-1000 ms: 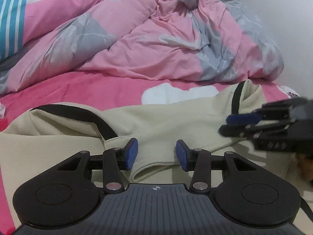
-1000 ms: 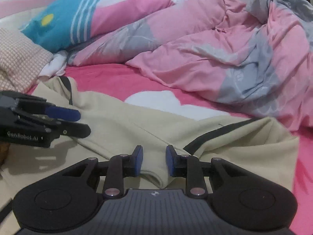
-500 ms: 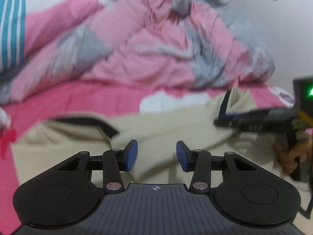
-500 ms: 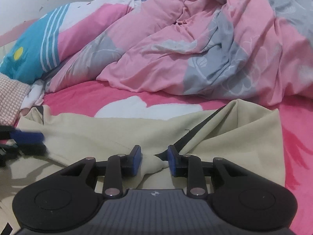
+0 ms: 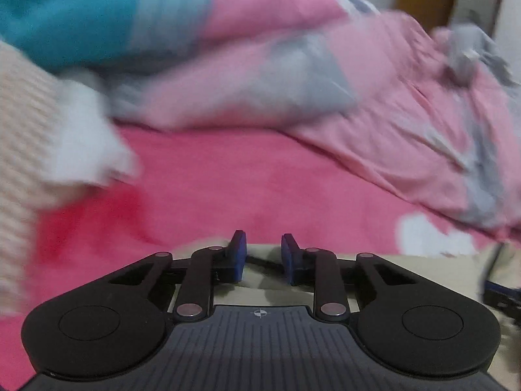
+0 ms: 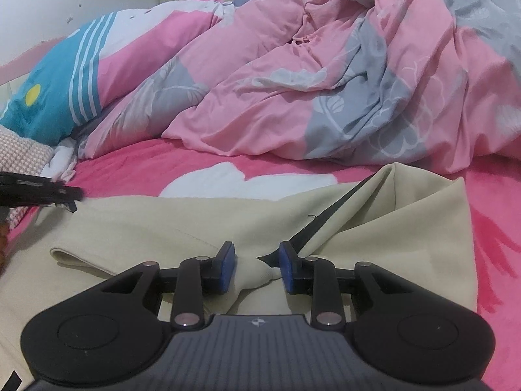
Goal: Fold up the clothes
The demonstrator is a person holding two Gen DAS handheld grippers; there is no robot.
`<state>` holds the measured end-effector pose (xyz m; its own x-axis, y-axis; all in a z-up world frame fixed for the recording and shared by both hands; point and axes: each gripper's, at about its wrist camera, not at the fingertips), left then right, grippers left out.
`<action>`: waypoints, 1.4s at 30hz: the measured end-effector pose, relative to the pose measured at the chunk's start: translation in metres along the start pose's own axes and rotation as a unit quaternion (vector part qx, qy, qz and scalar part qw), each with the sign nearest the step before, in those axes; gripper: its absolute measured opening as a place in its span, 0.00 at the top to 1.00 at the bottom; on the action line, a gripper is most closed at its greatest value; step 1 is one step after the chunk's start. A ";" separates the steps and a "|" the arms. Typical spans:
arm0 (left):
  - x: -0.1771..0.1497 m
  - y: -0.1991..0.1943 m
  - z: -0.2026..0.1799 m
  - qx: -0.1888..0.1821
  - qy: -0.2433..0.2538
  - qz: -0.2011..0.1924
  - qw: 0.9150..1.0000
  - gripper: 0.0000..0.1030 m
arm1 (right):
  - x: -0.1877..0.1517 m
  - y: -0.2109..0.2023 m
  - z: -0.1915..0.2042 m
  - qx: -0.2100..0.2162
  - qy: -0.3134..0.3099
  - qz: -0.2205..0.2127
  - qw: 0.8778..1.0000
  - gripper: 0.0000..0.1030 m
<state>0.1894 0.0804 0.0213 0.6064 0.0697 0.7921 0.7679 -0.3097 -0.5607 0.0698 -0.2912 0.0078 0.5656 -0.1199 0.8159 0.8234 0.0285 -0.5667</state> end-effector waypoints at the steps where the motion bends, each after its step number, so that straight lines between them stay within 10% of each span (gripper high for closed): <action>1: 0.001 -0.004 0.008 0.020 0.002 0.003 1.000 0.62 | 0.000 0.000 0.000 0.000 0.000 0.000 1.000 0.70; 6: 0.017 -0.022 0.034 -0.021 -0.028 -0.003 0.999 0.59 | 0.000 0.000 -0.002 0.004 0.004 -0.001 1.000 0.70; 11: 0.035 -0.018 -0.007 -0.069 0.050 0.002 0.996 0.45 | -0.001 0.000 -0.004 0.009 0.008 -0.002 1.000 0.70; 14: 0.023 -0.002 -0.025 -0.024 0.093 0.046 0.994 0.46 | 0.000 0.000 -0.005 0.011 0.011 -0.002 1.000 0.70; 20: 0.028 -0.010 0.026 -0.059 -0.009 0.057 0.997 0.46 | -0.001 -0.001 -0.006 0.016 0.014 -0.004 1.000 0.69; 31: 0.011 0.021 -0.022 -0.070 0.245 0.132 0.958 0.42 | -0.003 -0.001 -0.013 0.034 0.031 -0.009 0.999 0.68; 37: 0.006 0.025 -0.026 -0.059 0.218 0.102 0.969 0.56 | -0.004 -0.001 -0.017 0.044 0.043 -0.012 0.998 0.68; 42: -0.019 0.008 -0.058 0.020 0.316 0.024 0.948 0.75 | -0.004 -0.001 -0.018 0.047 0.049 -0.012 0.998 0.68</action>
<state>0.1721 0.0221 0.0162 0.4065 -0.5292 0.7448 0.7573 -0.2609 -0.5987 0.0653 -0.3089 0.0028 0.5422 -0.2180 0.8114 0.8400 0.1169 -0.5299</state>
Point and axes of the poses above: each gripper's, at about its wrist camera, not at the fingertips, and y roughly the way its jaws point, z to its left, x to its top, and after that the axes turned 4 degrees about -x, right-handed
